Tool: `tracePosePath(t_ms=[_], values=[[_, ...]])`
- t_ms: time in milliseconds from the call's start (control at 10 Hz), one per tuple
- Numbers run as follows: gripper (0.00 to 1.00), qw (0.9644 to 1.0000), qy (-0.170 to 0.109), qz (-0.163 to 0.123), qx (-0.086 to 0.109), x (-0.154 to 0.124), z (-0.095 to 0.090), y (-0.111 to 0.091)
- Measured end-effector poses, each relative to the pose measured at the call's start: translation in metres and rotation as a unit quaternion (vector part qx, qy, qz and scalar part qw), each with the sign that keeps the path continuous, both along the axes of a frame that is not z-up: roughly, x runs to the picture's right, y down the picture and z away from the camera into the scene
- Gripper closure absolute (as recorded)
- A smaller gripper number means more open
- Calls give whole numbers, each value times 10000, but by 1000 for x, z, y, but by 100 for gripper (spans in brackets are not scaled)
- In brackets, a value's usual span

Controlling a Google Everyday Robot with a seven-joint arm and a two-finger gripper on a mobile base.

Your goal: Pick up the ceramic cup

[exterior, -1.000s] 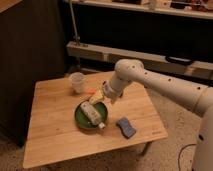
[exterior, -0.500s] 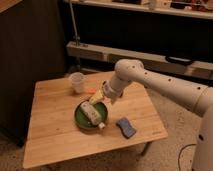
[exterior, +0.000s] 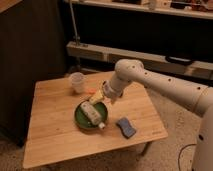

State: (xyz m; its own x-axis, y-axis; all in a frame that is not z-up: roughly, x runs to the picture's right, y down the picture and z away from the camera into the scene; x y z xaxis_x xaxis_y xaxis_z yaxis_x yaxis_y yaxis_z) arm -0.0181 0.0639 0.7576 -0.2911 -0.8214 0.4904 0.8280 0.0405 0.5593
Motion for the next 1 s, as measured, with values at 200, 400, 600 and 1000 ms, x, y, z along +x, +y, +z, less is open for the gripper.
tracePosePath(t_ms=[200, 400, 600, 1000], values=[[24, 10000, 0, 0, 1, 0, 0, 0], [24, 9999, 43, 3, 111, -1, 2, -7], [24, 9992, 150, 34, 356, -3, 16, -33], [24, 9957, 220, 286, 855, -18, 73, -118]])
